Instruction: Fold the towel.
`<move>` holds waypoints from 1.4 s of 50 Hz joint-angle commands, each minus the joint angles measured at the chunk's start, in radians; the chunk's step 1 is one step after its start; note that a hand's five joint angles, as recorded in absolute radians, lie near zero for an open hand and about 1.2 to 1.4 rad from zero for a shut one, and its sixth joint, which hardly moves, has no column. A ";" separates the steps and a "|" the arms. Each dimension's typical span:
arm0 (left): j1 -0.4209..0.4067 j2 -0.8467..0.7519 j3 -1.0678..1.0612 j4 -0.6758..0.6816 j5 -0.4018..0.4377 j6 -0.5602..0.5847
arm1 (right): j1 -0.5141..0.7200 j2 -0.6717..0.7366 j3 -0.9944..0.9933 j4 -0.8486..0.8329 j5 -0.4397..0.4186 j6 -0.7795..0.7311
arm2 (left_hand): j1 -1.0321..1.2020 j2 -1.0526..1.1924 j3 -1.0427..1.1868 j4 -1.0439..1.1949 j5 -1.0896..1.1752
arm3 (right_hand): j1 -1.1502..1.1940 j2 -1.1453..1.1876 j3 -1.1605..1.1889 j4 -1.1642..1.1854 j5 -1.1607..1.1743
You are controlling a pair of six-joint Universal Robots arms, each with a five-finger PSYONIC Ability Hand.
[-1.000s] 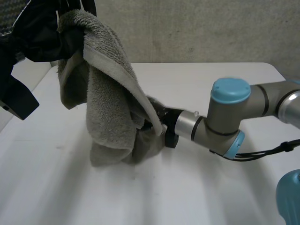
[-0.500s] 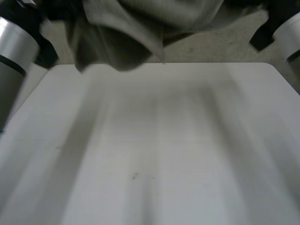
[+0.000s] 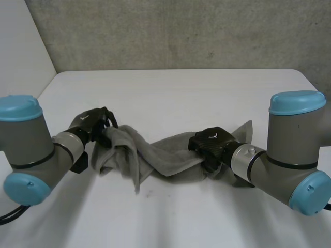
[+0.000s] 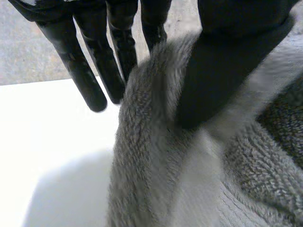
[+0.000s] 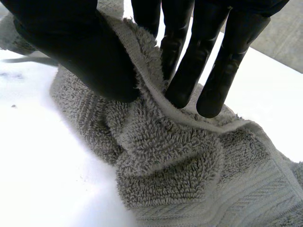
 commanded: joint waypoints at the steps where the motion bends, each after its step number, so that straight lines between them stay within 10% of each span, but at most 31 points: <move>1: -0.009 0.100 -0.010 -0.026 -0.006 0.067 | -0.012 -0.034 -0.004 -0.016 0.004 0.079 | -0.417 -0.431 -0.434 -0.430 -0.440 | -0.730 -0.562 -0.561 -0.568 -0.567; 5: -0.029 0.198 -0.048 -0.039 -0.008 0.086 | -0.016 -0.070 -0.001 -0.021 0.004 0.134 | -0.536 -0.550 -0.553 -0.549 -0.559 | -1.058 -0.890 -0.889 -0.897 -0.895; 19: -0.163 0.420 -0.205 -0.023 -0.014 0.087 | -0.110 -0.201 0.035 -0.034 -0.013 0.121 | -0.481 -0.494 -0.497 -0.493 -0.503 | -1.050 -0.882 -0.881 -0.888 -0.887; 35: -0.458 0.183 -0.117 -0.023 -0.285 0.089 | -0.177 -0.094 -0.054 0.059 -0.031 -0.172 | -0.460 -0.473 -0.476 -0.473 -0.483 | -0.856 -0.688 -0.687 -0.695 -0.693; 53: -0.540 0.005 -0.054 0.070 -0.324 0.076 | -0.177 0.144 -0.162 0.072 -0.194 -0.180 | -0.454 -0.468 -0.470 -0.467 -0.477 | -0.845 -0.677 -0.676 -0.683 -0.682; 64: -0.552 -0.080 -0.010 0.093 -0.358 0.073 | -0.177 0.192 -0.185 0.013 -0.206 -0.178 | -0.454 -0.468 -0.470 -0.467 -0.477 | 0.042 0.210 0.211 0.203 0.204; 70: -0.571 -0.106 0.013 0.109 -0.365 0.050 | -0.189 0.138 -0.170 0.019 -0.204 -0.171 | -0.457 -0.470 -0.473 -0.470 -0.480 | 0.044 0.212 0.213 0.206 0.207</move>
